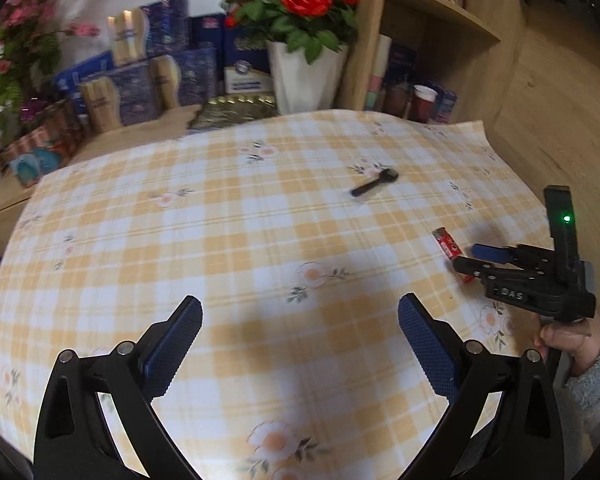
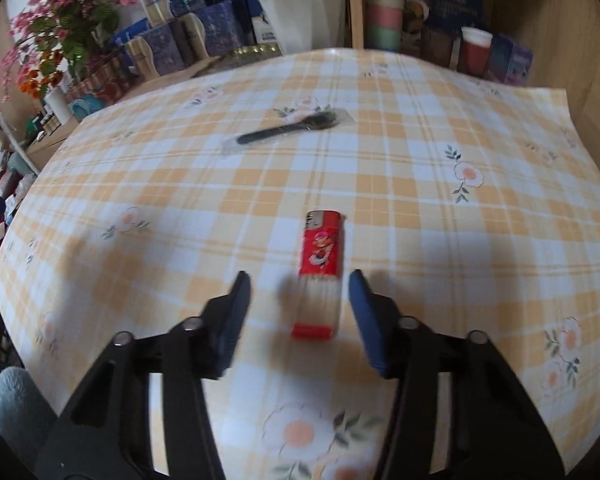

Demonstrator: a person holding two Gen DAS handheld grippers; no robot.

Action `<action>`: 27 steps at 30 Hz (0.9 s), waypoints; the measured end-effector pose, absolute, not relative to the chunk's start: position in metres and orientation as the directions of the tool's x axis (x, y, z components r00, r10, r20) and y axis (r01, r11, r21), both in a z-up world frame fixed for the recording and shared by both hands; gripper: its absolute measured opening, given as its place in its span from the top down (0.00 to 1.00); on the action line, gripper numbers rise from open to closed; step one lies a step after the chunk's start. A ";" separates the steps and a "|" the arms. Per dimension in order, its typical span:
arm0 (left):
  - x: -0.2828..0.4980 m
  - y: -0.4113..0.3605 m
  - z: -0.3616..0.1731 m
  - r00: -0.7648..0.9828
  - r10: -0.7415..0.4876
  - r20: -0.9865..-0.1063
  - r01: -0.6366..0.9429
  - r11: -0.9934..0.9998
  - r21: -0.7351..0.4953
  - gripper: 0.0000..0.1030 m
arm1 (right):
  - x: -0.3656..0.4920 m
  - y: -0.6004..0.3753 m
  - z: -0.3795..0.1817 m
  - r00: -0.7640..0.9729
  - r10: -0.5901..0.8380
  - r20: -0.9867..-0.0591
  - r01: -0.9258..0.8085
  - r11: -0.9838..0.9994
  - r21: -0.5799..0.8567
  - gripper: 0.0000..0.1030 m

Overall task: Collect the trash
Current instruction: 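Grasp the red lighter with the right tool while the left tool grasps the black spork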

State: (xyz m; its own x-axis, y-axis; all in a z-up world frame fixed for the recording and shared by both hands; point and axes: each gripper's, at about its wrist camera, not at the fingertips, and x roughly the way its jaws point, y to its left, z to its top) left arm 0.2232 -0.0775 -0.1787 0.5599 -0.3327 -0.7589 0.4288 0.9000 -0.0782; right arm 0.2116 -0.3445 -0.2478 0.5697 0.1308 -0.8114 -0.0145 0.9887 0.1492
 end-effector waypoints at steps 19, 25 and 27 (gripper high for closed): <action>0.340 -0.233 -0.232 0.449 -0.352 -0.821 0.725 0.681 0.104 0.32 | 0.216 -0.365 -0.253 0.600 0.110 -0.793 0.036 0.986 0.164 0.74; 0.371 -0.266 -0.245 0.425 -0.332 -0.842 0.736 0.668 0.108 0.43 | 0.191 -0.393 -0.238 0.663 0.134 -0.736 0.097 0.960 0.263 0.74; 0.380 -0.274 -0.252 0.421 -0.309 -0.853 0.734 0.668 0.121 0.44 | 0.185 -0.398 -0.236 0.669 0.137 -0.731 0.104 0.956 0.274 0.74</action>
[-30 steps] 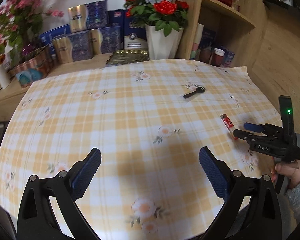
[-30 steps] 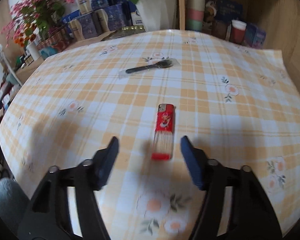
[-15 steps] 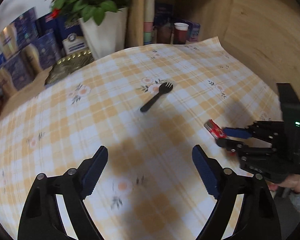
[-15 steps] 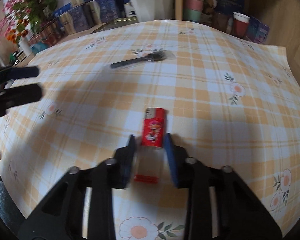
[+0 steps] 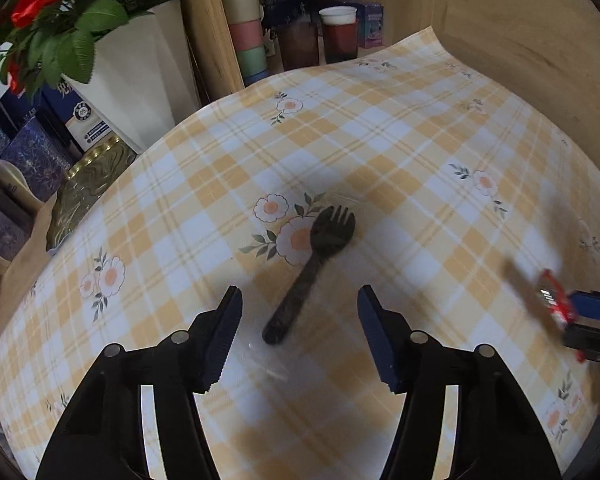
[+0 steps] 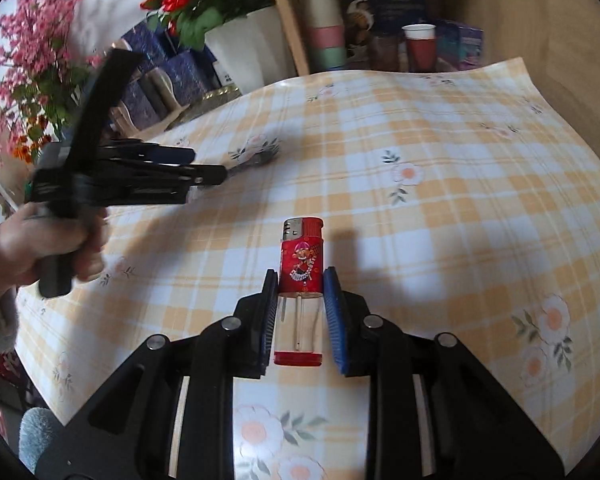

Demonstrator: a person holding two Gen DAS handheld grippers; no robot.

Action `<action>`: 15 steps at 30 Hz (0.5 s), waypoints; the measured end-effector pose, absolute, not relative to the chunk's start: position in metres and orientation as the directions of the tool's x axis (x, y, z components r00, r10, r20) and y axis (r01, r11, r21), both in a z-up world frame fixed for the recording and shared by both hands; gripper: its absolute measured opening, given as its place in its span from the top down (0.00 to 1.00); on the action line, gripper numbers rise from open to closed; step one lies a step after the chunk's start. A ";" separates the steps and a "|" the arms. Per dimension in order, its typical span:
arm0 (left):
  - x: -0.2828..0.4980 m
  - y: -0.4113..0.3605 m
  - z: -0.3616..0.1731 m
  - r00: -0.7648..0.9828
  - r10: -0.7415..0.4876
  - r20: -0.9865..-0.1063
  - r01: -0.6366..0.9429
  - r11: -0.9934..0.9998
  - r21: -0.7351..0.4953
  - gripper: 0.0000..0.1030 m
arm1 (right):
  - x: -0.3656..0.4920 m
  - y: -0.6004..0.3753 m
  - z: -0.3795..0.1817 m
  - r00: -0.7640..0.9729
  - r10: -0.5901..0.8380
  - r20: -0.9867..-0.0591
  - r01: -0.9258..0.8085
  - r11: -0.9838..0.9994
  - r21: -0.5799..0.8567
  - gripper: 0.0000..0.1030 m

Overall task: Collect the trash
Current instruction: 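Grasp the red lighter with the right tool while the left tool grasps the black spork, then carry the lighter and spork over the bin with both tools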

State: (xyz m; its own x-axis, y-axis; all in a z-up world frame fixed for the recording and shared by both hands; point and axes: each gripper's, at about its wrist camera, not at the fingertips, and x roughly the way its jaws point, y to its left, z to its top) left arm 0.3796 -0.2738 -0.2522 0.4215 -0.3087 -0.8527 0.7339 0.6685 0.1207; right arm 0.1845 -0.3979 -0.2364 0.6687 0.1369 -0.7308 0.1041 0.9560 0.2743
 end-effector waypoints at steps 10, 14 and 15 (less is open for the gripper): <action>0.380 -0.296 -0.266 0.406 -0.273 -0.872 0.765 0.623 0.162 0.95 | 0.159 -0.408 -0.225 0.701 0.137 -0.699 0.130 0.940 0.315 0.74; 0.363 -0.287 -0.264 0.375 -0.293 -0.880 0.788 0.600 0.136 0.99 | 0.153 -0.403 -0.221 0.703 0.145 -0.696 0.126 0.938 0.323 0.74; 0.358 -0.277 -0.260 0.347 -0.329 -0.878 0.791 0.606 0.085 0.99 | 0.151 -0.401 -0.220 0.705 0.147 -0.694 0.123 0.938 0.324 0.74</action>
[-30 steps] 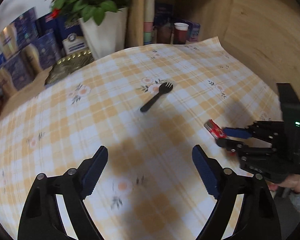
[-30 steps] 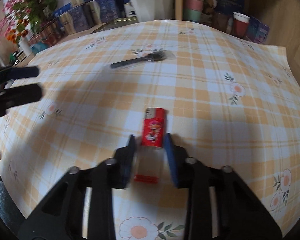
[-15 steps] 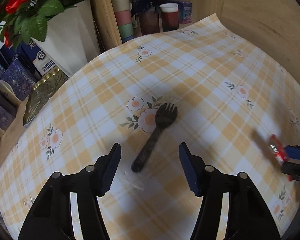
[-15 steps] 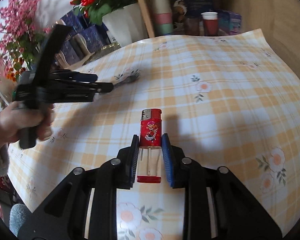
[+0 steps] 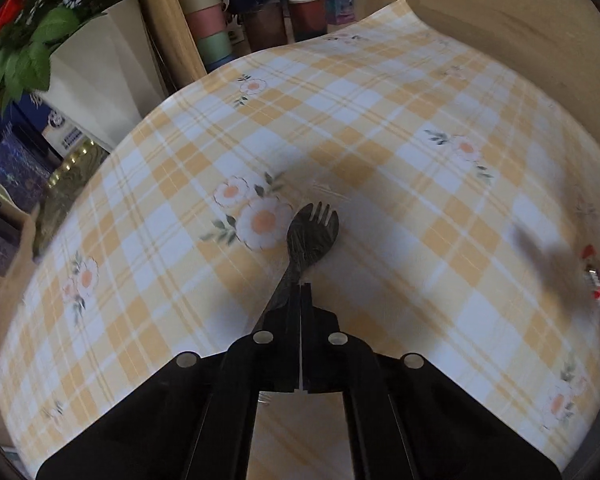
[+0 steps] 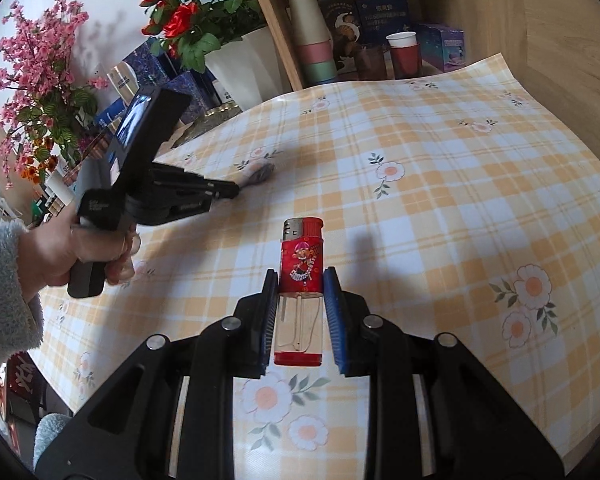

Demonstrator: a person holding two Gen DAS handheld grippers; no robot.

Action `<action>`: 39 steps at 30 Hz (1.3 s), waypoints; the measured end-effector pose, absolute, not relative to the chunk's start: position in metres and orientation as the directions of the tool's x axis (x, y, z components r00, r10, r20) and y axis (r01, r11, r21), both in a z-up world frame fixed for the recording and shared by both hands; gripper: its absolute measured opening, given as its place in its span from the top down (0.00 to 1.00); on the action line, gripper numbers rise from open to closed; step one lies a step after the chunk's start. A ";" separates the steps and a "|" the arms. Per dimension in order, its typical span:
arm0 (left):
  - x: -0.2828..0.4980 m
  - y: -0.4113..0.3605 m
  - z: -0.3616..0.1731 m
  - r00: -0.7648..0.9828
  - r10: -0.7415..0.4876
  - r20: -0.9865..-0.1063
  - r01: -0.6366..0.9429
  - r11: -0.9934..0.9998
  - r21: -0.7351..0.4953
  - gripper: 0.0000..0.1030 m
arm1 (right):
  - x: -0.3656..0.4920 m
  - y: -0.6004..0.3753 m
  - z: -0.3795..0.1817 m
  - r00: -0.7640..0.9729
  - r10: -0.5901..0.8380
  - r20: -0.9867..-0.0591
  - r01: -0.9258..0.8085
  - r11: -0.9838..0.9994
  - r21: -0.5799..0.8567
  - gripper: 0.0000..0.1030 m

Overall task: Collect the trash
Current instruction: 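Carry the lighter and spork over the bin with both tools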

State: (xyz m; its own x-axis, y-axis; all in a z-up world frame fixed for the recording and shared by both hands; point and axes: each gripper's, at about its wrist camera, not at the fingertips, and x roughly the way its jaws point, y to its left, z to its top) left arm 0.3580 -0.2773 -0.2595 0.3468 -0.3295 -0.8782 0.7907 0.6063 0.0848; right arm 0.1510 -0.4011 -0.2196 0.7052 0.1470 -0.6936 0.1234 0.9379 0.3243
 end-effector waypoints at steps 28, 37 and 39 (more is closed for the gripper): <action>0.039 -0.037 -0.179 0.195 -0.578 -0.792 0.702 0.646 -0.299 0.99 | 0.020 -0.292 -0.155 0.705 0.287 -0.648 -0.072 0.939 0.337 0.74; -0.001 -0.049 -0.235 0.115 -0.443 -0.889 0.705 0.667 -0.241 0.99 | -0.006 -0.279 -0.159 0.678 0.286 -0.677 -0.094 0.947 0.306 0.74; -0.002 -0.055 -0.249 0.116 -0.407 -0.906 0.718 0.665 -0.207 0.99 | -0.009 -0.279 -0.160 0.675 0.284 -0.681 -0.095 0.949 0.301 0.74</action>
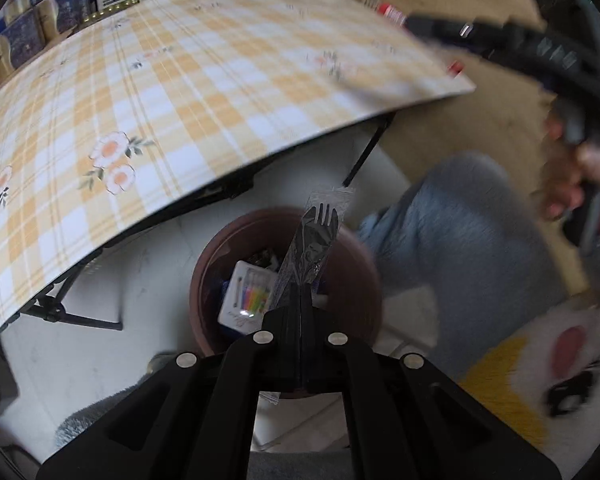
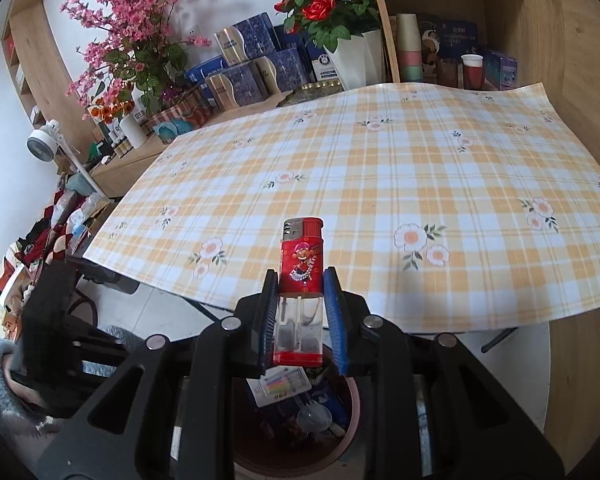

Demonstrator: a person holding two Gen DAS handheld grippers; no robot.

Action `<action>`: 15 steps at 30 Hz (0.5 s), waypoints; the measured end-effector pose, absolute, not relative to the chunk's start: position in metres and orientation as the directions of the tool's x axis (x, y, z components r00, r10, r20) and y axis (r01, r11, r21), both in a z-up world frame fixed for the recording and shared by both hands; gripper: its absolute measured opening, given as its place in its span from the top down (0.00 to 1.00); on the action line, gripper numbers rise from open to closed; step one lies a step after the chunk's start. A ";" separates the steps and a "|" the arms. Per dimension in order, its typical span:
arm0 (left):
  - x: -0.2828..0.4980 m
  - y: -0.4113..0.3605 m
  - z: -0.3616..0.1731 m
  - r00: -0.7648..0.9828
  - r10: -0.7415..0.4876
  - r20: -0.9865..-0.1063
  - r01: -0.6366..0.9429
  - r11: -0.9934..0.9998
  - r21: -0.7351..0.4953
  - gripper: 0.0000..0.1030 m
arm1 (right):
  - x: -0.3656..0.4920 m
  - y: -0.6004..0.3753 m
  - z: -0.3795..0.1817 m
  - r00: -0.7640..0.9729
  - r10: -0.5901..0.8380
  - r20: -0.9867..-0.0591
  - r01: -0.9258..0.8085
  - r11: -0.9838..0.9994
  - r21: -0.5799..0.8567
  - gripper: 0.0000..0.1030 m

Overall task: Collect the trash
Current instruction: 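Carry the lighter and spork over the bin with both tools, then open the right tool to drop the lighter while the left tool releases the spork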

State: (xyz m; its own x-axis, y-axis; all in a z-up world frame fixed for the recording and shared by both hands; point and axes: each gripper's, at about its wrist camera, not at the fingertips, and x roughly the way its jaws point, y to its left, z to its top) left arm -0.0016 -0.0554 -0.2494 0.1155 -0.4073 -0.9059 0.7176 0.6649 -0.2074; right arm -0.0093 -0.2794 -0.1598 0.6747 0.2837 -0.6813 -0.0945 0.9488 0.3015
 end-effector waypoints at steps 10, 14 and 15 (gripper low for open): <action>0.008 -0.049 -0.251 0.201 -0.459 -0.866 0.659 0.717 -0.227 0.31 | -0.032 -0.284 -0.171 0.650 0.271 -0.710 -0.085 0.954 0.287 0.74; 0.000 -0.025 -0.224 0.382 -0.424 -0.821 0.559 0.814 -0.161 0.11 | -0.037 -0.276 -0.183 0.617 0.281 -0.735 -0.102 0.955 0.280 0.74; -0.002 -0.019 -0.218 0.418 -0.410 -0.810 0.532 0.834 -0.148 0.09 | -0.038 -0.271 -0.188 0.600 0.297 -0.743 -0.113 0.951 0.288 0.74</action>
State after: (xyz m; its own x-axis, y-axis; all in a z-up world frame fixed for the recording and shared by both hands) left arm -0.0025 -0.0192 -0.2179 0.4182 -0.4104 -0.8103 0.5316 0.8340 -0.1480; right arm -0.0376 -0.2710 -0.1881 0.5997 0.2965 -0.7433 -0.1135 0.9509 0.2878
